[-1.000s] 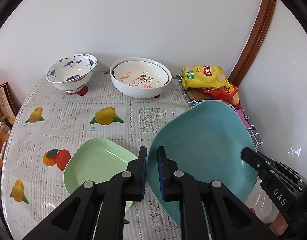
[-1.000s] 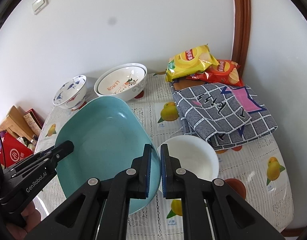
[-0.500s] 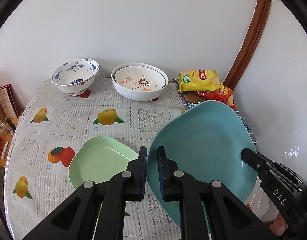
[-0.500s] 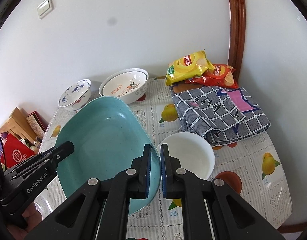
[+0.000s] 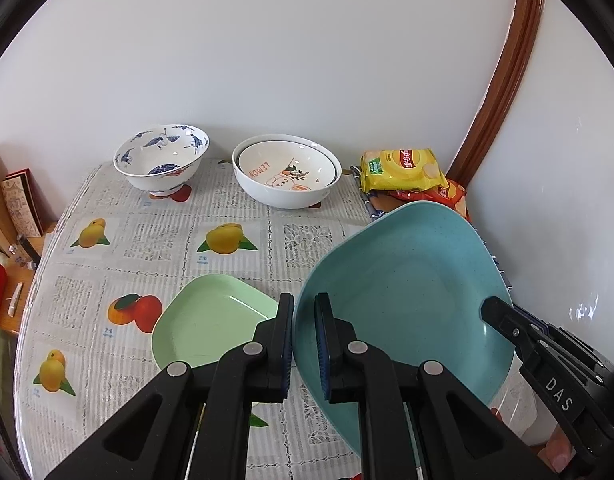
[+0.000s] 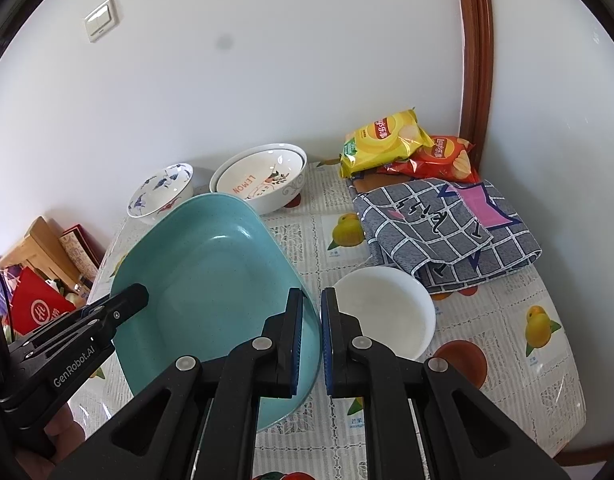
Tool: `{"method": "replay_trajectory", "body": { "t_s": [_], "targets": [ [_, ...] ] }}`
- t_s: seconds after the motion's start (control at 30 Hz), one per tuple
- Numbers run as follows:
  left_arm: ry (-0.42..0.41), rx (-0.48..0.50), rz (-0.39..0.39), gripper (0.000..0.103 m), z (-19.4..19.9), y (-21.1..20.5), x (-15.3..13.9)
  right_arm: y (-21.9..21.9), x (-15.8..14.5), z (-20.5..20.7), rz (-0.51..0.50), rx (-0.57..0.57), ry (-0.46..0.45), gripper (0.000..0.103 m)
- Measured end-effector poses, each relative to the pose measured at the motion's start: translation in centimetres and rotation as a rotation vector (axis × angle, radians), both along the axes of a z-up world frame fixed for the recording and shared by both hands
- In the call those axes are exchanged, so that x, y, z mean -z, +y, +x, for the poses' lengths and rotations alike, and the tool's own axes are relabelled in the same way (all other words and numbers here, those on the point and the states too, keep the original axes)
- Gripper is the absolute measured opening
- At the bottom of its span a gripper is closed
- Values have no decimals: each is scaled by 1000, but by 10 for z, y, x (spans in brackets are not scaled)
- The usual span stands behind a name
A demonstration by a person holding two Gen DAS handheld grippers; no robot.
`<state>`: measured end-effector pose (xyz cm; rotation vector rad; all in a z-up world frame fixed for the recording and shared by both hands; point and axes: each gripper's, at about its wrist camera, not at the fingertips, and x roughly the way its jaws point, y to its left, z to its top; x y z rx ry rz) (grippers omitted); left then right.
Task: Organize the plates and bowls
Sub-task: 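Carry the teal plate with both grippers over the green plate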
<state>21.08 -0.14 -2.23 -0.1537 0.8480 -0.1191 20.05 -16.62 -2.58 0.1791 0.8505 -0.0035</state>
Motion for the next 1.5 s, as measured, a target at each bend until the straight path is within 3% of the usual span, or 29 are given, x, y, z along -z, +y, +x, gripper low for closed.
{"method": "replay_trajectory", "body": {
  "t_s": [1.5],
  "targets": [
    [47, -89, -56, 11, 0, 55, 25, 51, 17, 16, -36, -81, 36, 10]
  ]
}}
